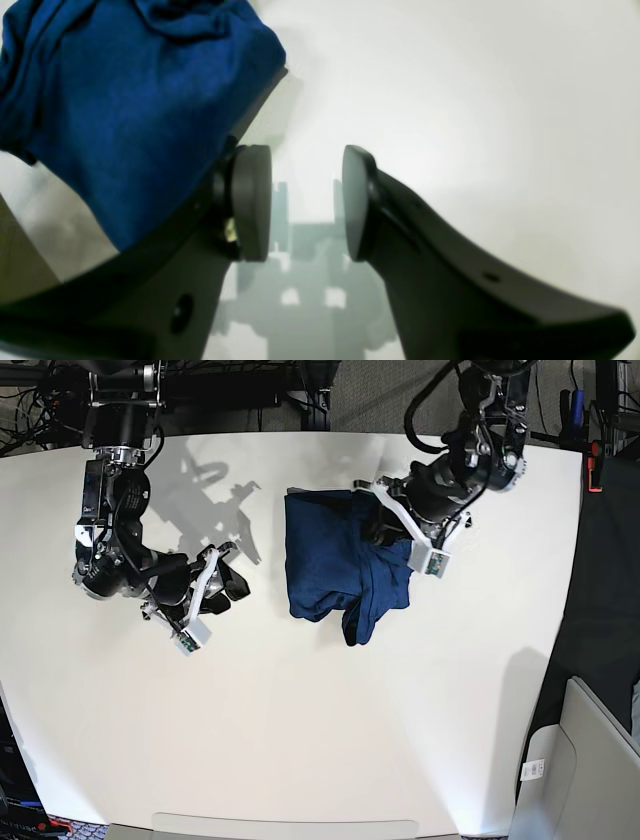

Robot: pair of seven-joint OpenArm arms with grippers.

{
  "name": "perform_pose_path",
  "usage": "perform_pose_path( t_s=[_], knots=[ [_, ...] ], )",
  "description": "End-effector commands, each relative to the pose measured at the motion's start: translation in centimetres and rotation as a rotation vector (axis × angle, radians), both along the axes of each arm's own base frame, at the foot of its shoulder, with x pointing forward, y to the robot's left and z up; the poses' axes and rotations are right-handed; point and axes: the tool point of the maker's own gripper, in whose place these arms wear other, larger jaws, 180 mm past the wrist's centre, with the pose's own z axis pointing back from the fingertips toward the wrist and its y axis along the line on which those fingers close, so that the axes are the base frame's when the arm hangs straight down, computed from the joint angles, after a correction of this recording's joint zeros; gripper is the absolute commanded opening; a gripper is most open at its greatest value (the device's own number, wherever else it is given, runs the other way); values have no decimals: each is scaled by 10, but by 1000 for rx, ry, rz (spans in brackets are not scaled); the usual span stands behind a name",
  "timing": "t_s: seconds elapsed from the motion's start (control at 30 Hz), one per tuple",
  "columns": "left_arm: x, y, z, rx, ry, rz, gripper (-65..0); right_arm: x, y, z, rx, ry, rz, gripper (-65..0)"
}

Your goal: Fold the T-shirt properly

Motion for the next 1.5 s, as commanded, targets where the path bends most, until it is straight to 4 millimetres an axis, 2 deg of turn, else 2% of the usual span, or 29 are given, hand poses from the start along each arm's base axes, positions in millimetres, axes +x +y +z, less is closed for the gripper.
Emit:
perform_pose_path(
  t_s=[0.0,0.4,0.47,0.57,0.63,0.67,0.83,0.97,1.03,1.27,1.47],
  knots=[
    [2,0,6,2,-40,2,-515,11,4,20,35,-65,4,-412],
    [-1,-1,2,48,-70,-2,-518,12,8,21,40,-67,8,-412],
    [0,-2,2,48,-69,-4,-548,13,7,21,40,-67,7,-412],
    [1,0,2,51,-69,-2,-632,14,7,22,41,-69,4,-412],
    [5,2,4,56,-79,1,-650,14,6,21,39,-69,3,-412],
    [6,4,5,60,-82,7,-649,14,6,21,39,-69,3,-412],
    [19,52,10,104,-102,139,-649,14,6,21,39,-69,3,-412],
    [15,83,6,137,-86,221,-649,15,6,22,40,-71,2,-412],
    [15,87,6,139,-85,232,-649,15,6,22,41,-71,2,-412],
    [-15,88,-14,150,-6,230,-648,25,21,20,65,-56,2,-412],
    [-12,88,-11,144,-18,235,-633,32,32,22,47,-68,-1,-412]
  ],
)
